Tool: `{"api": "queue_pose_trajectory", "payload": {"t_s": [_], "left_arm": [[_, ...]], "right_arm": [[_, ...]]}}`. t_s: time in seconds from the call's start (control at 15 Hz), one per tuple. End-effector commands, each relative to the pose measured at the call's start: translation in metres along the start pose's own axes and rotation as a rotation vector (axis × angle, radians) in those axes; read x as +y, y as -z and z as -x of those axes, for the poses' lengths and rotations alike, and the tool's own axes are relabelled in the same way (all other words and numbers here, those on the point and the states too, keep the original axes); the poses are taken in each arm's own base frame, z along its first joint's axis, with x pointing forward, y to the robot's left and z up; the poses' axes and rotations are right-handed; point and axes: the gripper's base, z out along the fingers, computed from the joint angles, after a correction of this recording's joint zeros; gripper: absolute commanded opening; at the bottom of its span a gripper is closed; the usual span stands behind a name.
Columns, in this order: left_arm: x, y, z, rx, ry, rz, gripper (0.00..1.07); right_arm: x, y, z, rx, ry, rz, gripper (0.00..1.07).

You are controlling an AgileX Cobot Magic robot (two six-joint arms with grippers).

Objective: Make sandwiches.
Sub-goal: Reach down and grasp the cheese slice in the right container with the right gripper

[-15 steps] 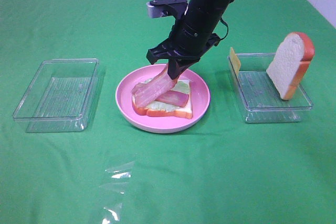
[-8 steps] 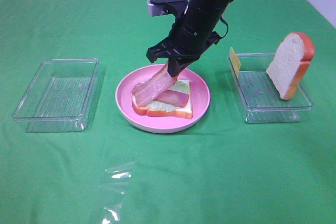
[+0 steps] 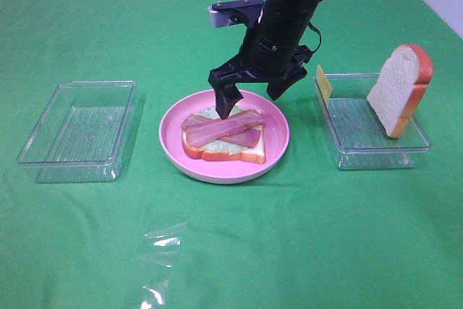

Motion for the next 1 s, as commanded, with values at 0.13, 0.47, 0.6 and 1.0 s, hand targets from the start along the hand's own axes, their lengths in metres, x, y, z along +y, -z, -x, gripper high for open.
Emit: {"api": "queue_pose_trajectory", "payload": {"t_s": [0.13,0.47,0.6,1.0], "left_arm": [[0.0,0.002,0.0,-0.031,0.003,-0.004,1.01],[0.0,0.002,0.0,-0.031,0.003,-0.004,1.01],[0.0,0.002,0.0,-0.031,0.003,-0.005,1.01],[0.0,0.002,0.0,-0.031,0.003,-0.005,1.01]], "right_arm": [[0.004,0.02,-0.001,0.001,-0.041,-0.003,0.99],[-0.02,0.07,0.014,0.009,-0.186,-0.057,0.99],[-0.037,0.079,0.015,0.008,-0.241,-0.066,0.99],[-0.095,0.085,0.008,-0.03,-0.412,-0.083,0.98]]}}
